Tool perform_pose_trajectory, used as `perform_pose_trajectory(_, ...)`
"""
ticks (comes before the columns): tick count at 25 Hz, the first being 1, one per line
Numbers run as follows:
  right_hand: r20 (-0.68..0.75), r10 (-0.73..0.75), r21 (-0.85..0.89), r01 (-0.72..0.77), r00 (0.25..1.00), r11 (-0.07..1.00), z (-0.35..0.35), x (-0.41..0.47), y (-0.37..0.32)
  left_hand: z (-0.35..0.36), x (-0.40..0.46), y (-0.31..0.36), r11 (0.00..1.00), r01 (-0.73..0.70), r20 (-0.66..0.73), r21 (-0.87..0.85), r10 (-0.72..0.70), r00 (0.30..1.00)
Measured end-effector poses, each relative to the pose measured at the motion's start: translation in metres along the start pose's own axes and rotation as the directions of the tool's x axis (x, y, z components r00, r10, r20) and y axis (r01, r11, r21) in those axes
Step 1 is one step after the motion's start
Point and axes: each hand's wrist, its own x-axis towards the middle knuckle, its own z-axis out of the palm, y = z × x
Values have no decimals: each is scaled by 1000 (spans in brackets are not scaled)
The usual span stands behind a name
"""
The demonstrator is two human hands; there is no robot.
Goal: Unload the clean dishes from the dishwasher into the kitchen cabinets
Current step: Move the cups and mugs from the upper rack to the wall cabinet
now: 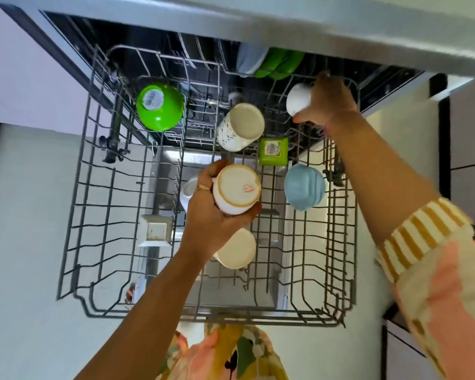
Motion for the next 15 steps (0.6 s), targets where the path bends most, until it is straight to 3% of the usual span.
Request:
perform_pose_trajectory(4,-75,47,342,-18,996,940,-22,-71,-17,-18,-22,28,1000,-3,-33,-7,3,999)
perform_pose_trajectory(5,-104,77,470,-19,992,882,-25,-93,-24,-25,-30,35,1000,-10,-45,-12,9,999)
perform_pose_trajectory(8,-92,214,837,-41,972,546,-30,-164,-55,-52,-61,54,999,-11,-87,-40,7,996)
perform_pose_trajectory(10,-90,248,890,-34,965,455,-31,-187,-74,-64,-73,59,999,-4,-136,-41,-2,991)
perform_pose_trajectory(15,-148,100,952,115,984,283,-82,-274,-161,-159,-131,113,990,-135,-328,27,136,935)
